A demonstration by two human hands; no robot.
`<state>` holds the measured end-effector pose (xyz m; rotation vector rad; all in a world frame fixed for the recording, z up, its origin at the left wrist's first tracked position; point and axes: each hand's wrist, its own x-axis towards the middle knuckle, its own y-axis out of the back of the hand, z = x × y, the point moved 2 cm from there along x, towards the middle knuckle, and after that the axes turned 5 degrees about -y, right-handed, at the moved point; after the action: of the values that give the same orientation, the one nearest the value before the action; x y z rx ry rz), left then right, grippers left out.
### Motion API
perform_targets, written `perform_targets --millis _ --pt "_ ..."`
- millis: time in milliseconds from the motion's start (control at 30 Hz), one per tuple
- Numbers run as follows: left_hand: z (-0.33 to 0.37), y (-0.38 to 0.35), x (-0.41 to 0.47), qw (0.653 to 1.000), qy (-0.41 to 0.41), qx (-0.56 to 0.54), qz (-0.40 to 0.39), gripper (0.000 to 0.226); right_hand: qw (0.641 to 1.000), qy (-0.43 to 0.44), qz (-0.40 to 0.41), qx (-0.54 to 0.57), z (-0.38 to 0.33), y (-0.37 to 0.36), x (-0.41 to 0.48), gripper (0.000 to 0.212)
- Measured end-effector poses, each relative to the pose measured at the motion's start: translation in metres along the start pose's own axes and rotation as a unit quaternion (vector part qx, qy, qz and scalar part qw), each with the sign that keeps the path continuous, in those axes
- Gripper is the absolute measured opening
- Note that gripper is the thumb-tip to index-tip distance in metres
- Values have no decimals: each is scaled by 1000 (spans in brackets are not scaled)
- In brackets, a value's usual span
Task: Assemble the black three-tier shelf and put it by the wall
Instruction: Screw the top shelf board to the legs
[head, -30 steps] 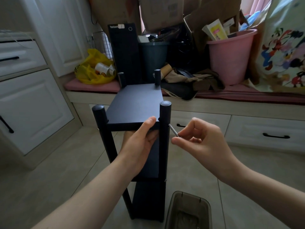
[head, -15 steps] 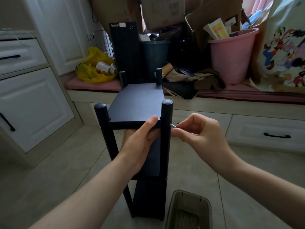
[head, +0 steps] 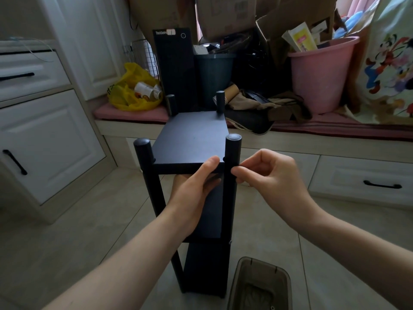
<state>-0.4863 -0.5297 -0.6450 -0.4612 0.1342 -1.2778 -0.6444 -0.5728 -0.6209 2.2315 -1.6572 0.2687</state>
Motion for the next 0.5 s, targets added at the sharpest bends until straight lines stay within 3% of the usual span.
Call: perform_targets --millis 200,500 --pt "-1 1 1 1000 2 12 -1 53 1000 -7 13 -27 3 1 0 20" --pt "-3 5 4 999 -3 33 -7 62 999 21 -29 9 3 5 -3 14"
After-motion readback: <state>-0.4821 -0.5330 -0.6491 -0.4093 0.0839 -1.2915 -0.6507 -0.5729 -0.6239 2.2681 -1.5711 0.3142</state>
